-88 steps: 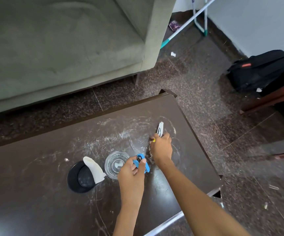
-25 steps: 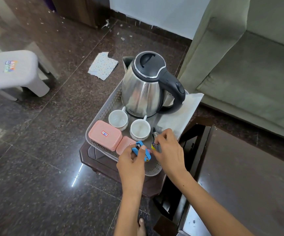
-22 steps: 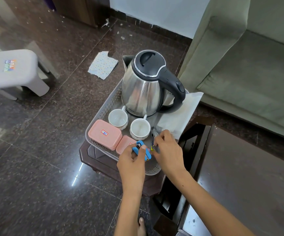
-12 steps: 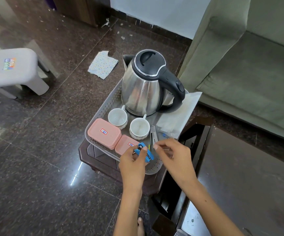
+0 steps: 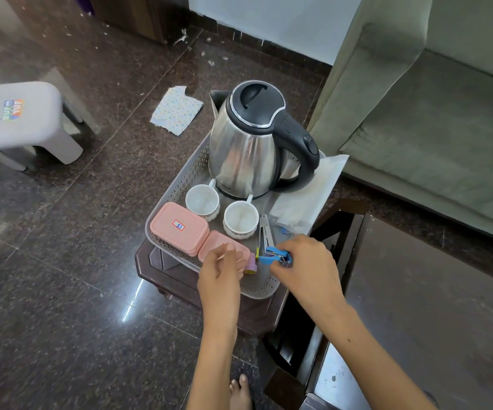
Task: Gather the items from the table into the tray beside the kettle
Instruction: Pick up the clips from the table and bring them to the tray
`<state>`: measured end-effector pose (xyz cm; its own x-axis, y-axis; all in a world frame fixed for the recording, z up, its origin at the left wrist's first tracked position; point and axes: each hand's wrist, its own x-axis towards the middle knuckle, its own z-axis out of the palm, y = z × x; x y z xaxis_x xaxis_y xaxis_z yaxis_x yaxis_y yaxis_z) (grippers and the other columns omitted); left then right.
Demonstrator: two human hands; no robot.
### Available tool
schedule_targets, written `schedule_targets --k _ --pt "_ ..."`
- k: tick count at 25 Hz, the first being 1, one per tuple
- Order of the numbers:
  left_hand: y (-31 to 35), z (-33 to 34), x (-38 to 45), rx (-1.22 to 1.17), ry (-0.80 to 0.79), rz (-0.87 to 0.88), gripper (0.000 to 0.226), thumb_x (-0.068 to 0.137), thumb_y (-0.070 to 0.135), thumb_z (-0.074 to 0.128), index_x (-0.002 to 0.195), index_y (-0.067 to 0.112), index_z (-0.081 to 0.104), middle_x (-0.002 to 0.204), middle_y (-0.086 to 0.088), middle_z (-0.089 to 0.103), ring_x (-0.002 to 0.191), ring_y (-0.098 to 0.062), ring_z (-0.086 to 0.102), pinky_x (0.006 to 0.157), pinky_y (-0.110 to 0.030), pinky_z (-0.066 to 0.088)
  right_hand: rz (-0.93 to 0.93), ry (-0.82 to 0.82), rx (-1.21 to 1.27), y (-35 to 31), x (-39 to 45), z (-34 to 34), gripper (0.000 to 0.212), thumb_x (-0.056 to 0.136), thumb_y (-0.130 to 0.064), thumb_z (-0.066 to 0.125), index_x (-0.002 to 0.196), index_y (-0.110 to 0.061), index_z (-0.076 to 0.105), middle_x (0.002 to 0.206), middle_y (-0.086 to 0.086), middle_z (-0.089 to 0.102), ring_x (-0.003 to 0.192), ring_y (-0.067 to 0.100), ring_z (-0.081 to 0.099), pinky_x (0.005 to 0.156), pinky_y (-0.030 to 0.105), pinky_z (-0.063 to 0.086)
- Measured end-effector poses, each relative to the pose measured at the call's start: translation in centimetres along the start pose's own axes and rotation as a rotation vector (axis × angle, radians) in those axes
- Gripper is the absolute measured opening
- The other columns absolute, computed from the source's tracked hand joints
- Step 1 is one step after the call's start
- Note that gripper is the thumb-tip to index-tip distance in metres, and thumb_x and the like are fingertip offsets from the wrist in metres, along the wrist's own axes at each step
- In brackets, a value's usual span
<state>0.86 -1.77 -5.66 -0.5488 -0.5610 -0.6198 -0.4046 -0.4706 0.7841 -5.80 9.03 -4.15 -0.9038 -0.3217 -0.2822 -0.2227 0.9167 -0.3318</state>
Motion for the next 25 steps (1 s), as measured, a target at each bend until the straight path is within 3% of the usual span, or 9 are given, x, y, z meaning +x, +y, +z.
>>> schedule_targets --k 4,6,10,13,15,21,25 --pt "-0.3 0.0 0.0 -0.008 0.013 0.019 0.010 0.095 0.022 0.052 0.092 0.019 0.061 0.091 -0.007 0.072 0.093 -0.023 0.069 0.094 -0.045 0.051 -0.089 -0.153 -0.162 -1.5 0.8 0.3 0.025 0.079 -0.029 0.060 0.096 -0.013 0.067 0.098 0.006 0.061 0.100 0.024 0.053 0.074 0.030 0.040" --pt "-0.5 0.1 -0.1 -0.008 0.017 0.028 0.010 0.095 0.022 0.052 0.093 0.019 0.061 0.085 0.000 0.073 0.093 -0.023 0.069 0.095 -0.046 0.050 -0.157 -0.220 -0.253 -1.7 1.2 0.1 0.027 0.079 -0.030 0.063 0.100 -0.015 0.068 0.099 0.007 0.063 0.103 0.025 0.052 0.079 0.030 0.039" --pt "-0.5 0.3 -0.4 -0.012 0.016 0.030 0.012 0.094 0.015 0.050 0.101 0.016 0.059 0.079 0.008 0.072 0.094 -0.023 0.069 0.096 -0.045 0.050 -0.236 -0.365 -0.330 -1.7 1.8 -1.1 0.034 0.080 -0.025 0.066 0.114 -0.024 0.066 0.106 0.009 0.057 0.105 0.026 0.052 0.076 0.028 0.036" --pt "-0.7 0.2 -0.3 -0.006 0.015 0.039 0.011 0.094 0.020 0.052 0.097 0.018 0.062 0.087 0.002 0.073 0.095 -0.022 0.068 0.096 -0.045 0.050 -0.289 -0.424 -0.342 -1.5 2.3 -1.2 0.037 0.084 -0.016 0.062 0.118 -0.029 0.064 0.095 0.007 0.047 0.105 0.027 0.051 0.075 0.027 0.031" --pt "-0.9 0.2 -0.3 0.007 0.022 0.044 0.013 0.094 0.023 0.052 0.097 0.016 0.064 0.093 -0.002 0.073 0.096 -0.021 0.068 0.096 -0.047 0.050 -0.292 -0.454 -0.338 -1.4 2.6 -0.8 0.039 0.085 -0.012 0.060 0.118 -0.031 0.063 0.099 0.010 0.049 0.105 0.030 0.050 0.078 0.029 0.036" --pt "-1.0 0.3 -0.4 0.013 0.048 0.042 0.013 0.094 0.022 0.053 0.087 0.020 0.064 0.091 -0.005 0.073 0.094 -0.021 0.068 0.095 -0.045 0.050 -0.306 -0.394 -0.401 -1.9 2.9 0.2 0.041 0.088 0.000 0.052 0.120 -0.023 0.062 0.116 0.012 0.057 0.112 0.031 0.049 0.089 0.034 0.041" --pt "-1.2 0.2 -0.4 0.017 0.054 0.046 0.013 0.093 0.024 0.054 0.086 0.022 0.065 0.092 -0.004 0.073 0.095 -0.021 0.068 0.095 -0.046 0.050 -0.255 -0.170 -0.232 -0.9 1.7 1.7 0.026 0.088 -0.009 0.049 0.108 -0.017 0.064 0.109 0.004 0.061 0.107 0.023 0.050 0.079 0.030 0.042"
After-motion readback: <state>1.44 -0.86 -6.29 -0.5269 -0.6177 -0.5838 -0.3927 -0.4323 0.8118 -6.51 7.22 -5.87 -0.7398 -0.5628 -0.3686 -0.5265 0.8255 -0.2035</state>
